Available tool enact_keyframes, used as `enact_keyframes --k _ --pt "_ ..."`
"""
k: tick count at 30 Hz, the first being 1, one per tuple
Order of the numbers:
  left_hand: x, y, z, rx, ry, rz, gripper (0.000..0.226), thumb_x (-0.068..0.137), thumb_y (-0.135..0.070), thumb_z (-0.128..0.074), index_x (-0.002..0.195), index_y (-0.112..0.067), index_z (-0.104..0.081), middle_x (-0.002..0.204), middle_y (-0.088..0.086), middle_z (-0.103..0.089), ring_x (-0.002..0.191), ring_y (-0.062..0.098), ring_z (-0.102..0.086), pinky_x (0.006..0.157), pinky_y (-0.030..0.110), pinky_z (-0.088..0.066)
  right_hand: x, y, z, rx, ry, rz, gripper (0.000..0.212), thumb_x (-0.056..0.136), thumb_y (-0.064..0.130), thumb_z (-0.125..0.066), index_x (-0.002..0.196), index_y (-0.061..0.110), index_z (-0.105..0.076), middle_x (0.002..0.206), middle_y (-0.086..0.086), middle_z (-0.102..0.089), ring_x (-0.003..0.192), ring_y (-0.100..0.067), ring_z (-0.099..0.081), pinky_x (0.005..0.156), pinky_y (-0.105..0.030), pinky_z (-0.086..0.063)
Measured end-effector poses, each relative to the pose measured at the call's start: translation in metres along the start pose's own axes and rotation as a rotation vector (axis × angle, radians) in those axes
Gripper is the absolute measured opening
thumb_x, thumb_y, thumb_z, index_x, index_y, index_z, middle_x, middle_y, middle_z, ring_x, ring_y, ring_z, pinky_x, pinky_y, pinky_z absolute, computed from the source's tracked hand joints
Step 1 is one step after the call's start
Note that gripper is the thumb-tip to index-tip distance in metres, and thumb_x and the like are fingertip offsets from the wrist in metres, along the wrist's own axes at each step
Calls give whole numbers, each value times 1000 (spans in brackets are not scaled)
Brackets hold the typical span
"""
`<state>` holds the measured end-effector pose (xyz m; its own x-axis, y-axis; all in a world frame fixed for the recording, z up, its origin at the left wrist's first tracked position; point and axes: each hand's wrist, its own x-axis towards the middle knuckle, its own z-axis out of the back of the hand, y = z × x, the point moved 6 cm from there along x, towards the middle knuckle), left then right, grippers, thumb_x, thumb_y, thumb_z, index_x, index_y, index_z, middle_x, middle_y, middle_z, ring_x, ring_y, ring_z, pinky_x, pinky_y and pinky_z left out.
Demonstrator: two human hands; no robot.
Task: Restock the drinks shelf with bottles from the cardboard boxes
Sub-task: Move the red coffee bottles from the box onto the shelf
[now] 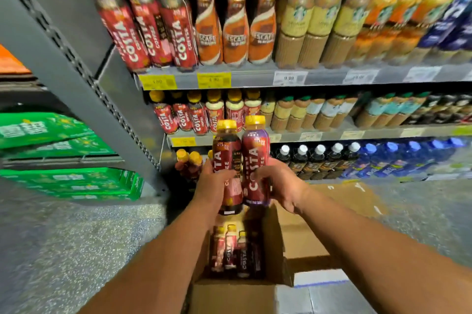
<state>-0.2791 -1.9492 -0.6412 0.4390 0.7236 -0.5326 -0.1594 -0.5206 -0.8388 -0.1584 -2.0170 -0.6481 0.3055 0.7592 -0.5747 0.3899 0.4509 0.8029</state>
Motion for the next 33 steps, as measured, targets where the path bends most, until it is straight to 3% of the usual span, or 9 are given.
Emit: enact_keyframes --k 2,4,6,9,13,16,23,27,33 --pt "-17 -27 -2 8 -9 -50 31 87 -2 -56 117 -10 -55 97 13 -65 83 26 -64 68 32 -49 -15 24 -5 -46 -12 25 48 54 8 -57 101 15 -64 106 -13 -69 104 -34 -63 95 -50 -48" --pt "-34 -56 -3 20 -11 -118 27 86 -2 -58 113 -8 -57 98 15 -67 84 28 -66 67 32 -52 -29 49 -11 -91 -2 63 42 60 8 -61 101 19 -65 105 -12 -70 101 -31 -64 95 -52 -48" --pt "-50 -84 -4 -6 -1 -182 20 87 4 -57 104 -7 -58 88 12 -67 73 20 -68 59 28 -53 -44 76 -18 -110 12 107 31 74 1 -59 98 20 -63 98 -10 -70 93 -27 -66 87 -45 -52" --pt "-67 -120 1 -71 -57 -259 22 83 16 -56 99 0 -55 82 13 -64 59 15 -66 51 24 -54 -62 115 -32 -79 64 159 33 78 -5 -54 105 14 -60 93 -12 -69 83 -27 -66 73 -36 -54" --pt "-89 -153 7 -72 -127 -350 22 80 6 -65 97 -5 -58 89 14 -68 75 26 -66 69 37 -54 -85 157 -49 -59 112 226 47 65 5 -61 111 11 -59 99 -15 -70 85 -27 -68 79 -41 -56" --pt "-106 -179 6 -82 -133 -390 27 78 -1 -71 98 -16 -60 95 13 -71 86 30 -69 78 44 -56 -100 183 -56 -42 118 268 29 79 -4 -56 103 12 -59 84 -8 -71 76 -24 -68 78 -41 -55" --pt "-133 -249 6 -92 -142 -495 30 78 -4 -72 100 -20 -59 97 10 -71 86 29 -70 77 44 -57 -131 249 -75 -30 116 361 32 82 -5 -54 109 13 -56 87 -9 -67 75 -23 -66 65 -33 -54" --pt "-140 -291 11 -107 -126 -572 31 78 -4 -73 101 -19 -58 96 9 -70 84 26 -69 67 36 -55 -140 290 -92 -36 67 447 40 70 0 -63 108 11 -59 91 -12 -70 81 -28 -68 71 -37 -56" --pt "-139 -345 32 -90 -106 -638 33 76 -9 -75 101 -21 -58 98 6 -70 88 26 -69 76 40 -56 -147 337 -127 -19 52 493 51 62 7 -64 112 11 -57 97 -16 -68 84 -32 -68 74 -42 -57"
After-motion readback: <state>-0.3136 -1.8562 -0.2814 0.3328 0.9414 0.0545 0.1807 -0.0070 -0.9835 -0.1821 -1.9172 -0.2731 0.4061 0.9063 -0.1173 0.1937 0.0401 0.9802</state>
